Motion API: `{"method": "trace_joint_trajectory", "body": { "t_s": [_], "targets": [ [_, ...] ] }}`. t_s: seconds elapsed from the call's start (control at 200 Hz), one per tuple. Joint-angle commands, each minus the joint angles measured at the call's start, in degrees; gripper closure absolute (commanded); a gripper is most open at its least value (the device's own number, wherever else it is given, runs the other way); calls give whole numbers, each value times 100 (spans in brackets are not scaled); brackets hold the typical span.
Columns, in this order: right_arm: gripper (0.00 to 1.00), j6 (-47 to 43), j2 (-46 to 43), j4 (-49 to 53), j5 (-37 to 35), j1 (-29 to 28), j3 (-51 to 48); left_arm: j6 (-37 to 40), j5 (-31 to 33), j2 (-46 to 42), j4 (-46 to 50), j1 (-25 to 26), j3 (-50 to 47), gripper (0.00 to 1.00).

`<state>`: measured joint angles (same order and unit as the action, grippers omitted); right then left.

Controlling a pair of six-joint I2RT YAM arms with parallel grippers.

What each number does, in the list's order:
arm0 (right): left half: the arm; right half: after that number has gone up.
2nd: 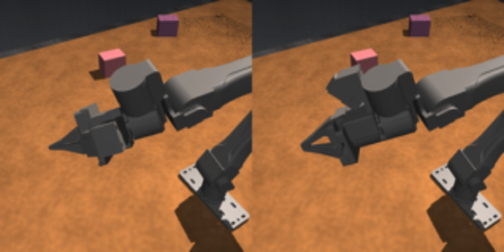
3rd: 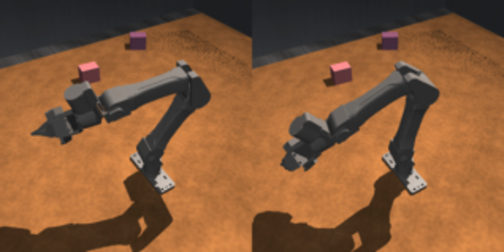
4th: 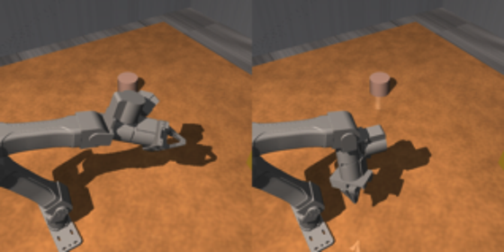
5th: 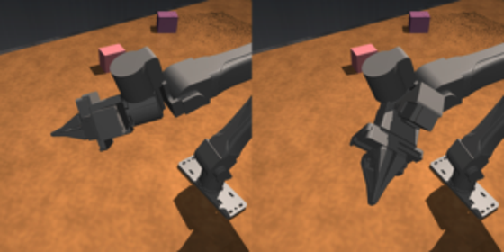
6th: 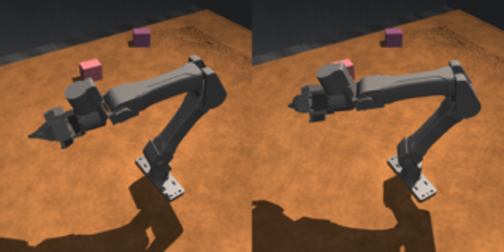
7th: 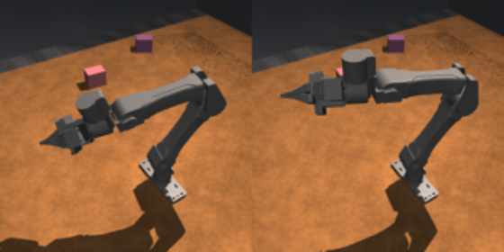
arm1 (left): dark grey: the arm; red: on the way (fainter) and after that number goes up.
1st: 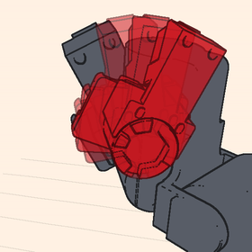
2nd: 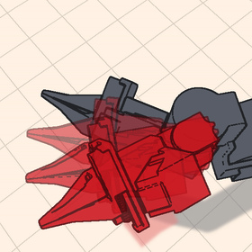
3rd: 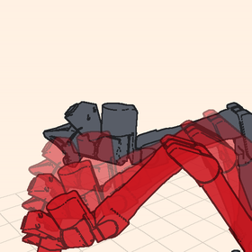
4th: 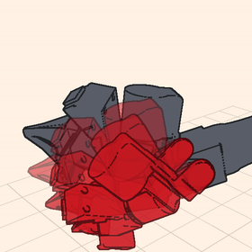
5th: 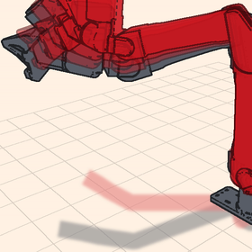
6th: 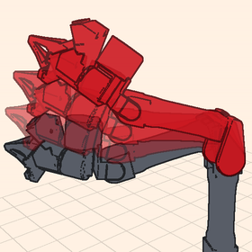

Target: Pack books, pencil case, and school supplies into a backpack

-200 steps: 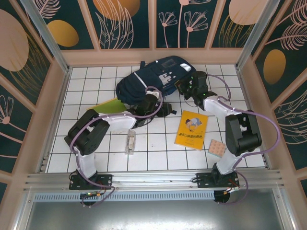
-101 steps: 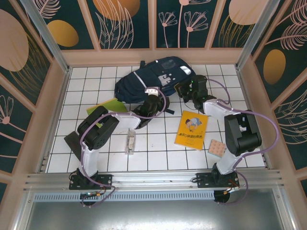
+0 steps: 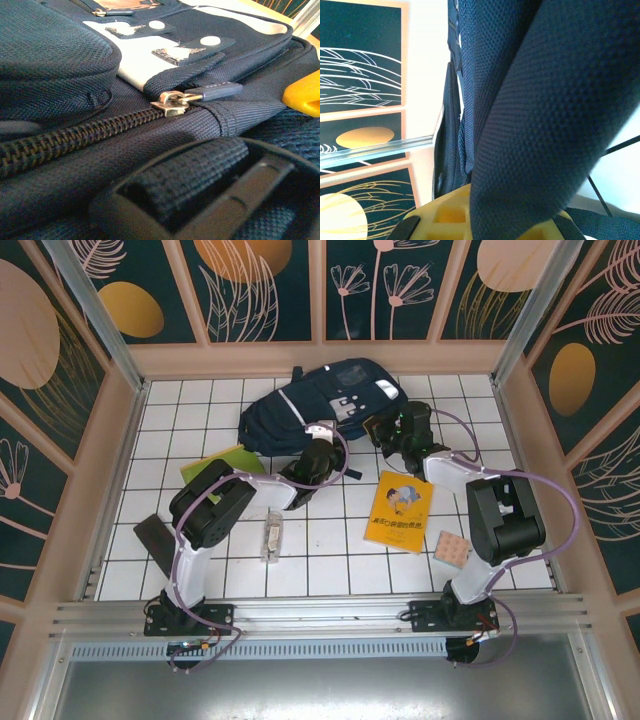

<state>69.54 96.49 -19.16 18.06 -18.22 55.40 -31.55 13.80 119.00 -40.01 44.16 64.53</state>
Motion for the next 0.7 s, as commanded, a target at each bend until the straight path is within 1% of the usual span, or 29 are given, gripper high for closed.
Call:
{"method": "trace_joint_trajectory", "body": {
  "t_s": [0.0,0.065,0.23,0.37,0.5,0.695],
  "targets": [
    [100,-138,-106,-198,143,16,229,87,-92,-52,0,-20,141,96],
    [100,-274,-95,-101,37,95,287,96,-207,-121,283,-16,113,100],
    [100,-530,-111,11,-140,267,269,65,-296,-311,1370,-64,75,100],
    [100,-663,-158,20,-238,343,200,-13,-502,-518,1795,-222,-176,100],
    [100,-787,-209,132,-345,376,190,-44,-580,-662,2044,-372,-358,100],
    [100,-845,-359,167,-435,467,88,-63,-538,-860,1946,-567,-655,100]
  ]
}}
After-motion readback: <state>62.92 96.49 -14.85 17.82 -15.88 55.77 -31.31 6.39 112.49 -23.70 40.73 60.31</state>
